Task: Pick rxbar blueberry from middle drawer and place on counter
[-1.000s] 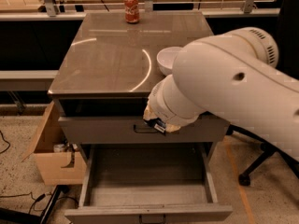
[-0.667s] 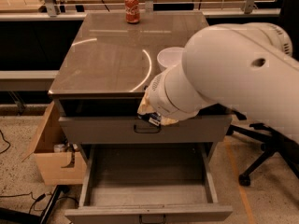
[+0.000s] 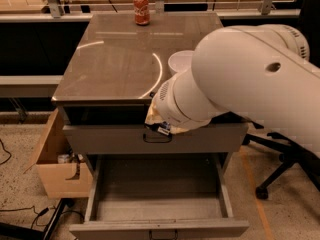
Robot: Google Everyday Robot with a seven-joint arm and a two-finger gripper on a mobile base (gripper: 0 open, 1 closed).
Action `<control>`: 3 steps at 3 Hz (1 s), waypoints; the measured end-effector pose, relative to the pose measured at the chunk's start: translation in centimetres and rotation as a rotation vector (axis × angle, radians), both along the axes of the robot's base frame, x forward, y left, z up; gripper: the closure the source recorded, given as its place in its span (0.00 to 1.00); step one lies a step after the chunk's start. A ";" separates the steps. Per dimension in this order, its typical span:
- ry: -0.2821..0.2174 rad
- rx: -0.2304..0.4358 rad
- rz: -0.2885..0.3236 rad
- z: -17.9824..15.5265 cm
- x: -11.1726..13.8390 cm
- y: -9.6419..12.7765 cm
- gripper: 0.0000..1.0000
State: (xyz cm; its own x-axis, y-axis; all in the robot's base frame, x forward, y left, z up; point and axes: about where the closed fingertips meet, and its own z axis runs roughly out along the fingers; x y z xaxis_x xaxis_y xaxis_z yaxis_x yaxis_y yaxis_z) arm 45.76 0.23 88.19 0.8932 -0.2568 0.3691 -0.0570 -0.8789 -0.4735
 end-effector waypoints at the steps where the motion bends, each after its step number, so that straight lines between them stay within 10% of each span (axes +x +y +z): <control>1: -0.022 -0.011 0.083 0.4 2.6 1.9 1.00; 3: -0.053 -0.018 0.432 -0.2 12.0 10.5 1.00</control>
Offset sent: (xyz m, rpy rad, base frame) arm 0.1555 0.1182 0.0111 0.0043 -0.0793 0.4880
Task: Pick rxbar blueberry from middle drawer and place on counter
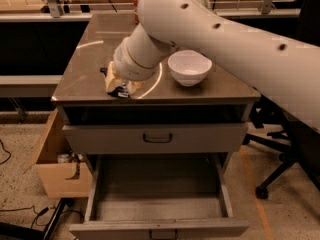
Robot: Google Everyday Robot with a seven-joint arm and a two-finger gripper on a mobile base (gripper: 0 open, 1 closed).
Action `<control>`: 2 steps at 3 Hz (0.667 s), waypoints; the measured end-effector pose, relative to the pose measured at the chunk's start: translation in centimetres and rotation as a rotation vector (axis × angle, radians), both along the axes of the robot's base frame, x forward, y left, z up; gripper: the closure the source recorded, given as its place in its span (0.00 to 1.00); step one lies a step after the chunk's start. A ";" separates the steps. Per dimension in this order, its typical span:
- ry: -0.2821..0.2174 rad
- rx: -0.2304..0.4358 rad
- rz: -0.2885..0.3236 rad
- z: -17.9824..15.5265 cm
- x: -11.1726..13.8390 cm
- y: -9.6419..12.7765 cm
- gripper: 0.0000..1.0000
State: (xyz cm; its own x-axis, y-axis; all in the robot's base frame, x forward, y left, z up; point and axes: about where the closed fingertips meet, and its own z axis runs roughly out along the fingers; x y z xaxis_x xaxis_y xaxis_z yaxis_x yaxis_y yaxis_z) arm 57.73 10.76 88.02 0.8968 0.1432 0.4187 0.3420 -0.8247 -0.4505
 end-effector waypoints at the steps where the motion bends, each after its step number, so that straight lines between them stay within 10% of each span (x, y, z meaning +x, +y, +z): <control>1: -0.029 -0.016 0.136 0.7 3.6 4.1 1.00; 2: -0.064 0.020 0.153 3.3 4.4 5.5 0.83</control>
Offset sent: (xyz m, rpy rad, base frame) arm 0.0289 0.0329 0.0042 -0.0135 -0.0216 0.1110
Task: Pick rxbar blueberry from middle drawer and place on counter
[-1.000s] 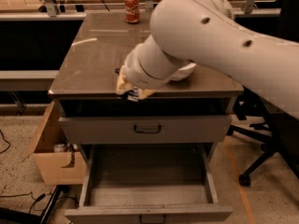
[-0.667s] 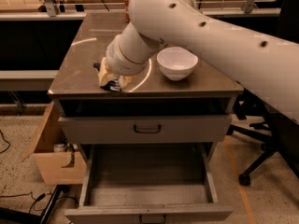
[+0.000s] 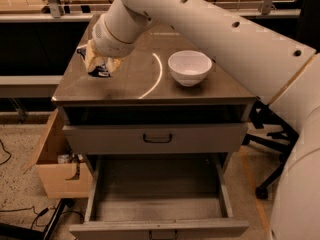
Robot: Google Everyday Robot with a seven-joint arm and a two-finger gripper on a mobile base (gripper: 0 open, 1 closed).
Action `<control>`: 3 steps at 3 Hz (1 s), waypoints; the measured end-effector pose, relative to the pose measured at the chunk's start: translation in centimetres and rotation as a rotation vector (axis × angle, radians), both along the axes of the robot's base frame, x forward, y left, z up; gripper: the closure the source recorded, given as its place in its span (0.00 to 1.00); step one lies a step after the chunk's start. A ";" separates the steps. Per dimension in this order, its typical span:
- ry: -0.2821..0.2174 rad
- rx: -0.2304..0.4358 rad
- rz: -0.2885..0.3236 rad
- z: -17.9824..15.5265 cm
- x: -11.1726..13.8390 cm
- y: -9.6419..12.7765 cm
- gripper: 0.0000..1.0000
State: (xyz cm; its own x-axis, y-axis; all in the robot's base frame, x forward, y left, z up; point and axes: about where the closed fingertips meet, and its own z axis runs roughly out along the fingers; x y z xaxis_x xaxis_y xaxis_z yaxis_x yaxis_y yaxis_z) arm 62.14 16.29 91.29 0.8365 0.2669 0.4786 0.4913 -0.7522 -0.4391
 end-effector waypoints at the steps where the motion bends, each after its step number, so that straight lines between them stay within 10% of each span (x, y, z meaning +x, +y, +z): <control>1: 0.003 -0.003 0.004 -0.2 -0.1 0.2 0.59; 3: 0.006 -0.005 0.009 -0.4 -0.2 0.4 0.12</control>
Offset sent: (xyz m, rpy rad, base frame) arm -0.0006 0.0011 -0.0020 -0.0027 0.0025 0.0033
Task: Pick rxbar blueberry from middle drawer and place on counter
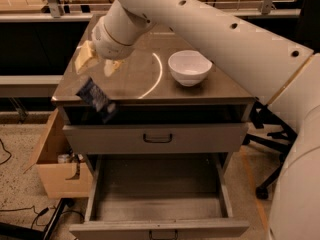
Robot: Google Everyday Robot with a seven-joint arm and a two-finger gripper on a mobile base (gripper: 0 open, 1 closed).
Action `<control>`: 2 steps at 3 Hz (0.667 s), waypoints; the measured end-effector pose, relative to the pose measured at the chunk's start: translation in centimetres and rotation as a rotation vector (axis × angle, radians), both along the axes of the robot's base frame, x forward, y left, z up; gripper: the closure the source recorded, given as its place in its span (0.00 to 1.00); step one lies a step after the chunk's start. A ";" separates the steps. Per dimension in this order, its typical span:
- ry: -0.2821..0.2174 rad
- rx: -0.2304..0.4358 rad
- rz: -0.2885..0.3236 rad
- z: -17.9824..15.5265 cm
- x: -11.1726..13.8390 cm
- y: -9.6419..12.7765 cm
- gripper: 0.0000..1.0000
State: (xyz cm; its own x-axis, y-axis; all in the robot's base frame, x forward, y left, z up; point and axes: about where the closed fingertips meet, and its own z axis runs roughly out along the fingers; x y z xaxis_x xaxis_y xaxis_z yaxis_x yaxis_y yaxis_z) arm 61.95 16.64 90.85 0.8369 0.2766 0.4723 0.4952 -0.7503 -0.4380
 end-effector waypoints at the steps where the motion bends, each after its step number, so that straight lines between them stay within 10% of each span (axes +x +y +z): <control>1: 0.002 -0.001 0.003 -0.1 -0.1 0.1 0.00; 2: 0.002 -0.001 0.003 -0.1 -0.1 0.1 0.00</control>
Offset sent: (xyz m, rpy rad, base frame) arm -0.0006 0.0013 -0.0010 -0.0010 0.0013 0.0025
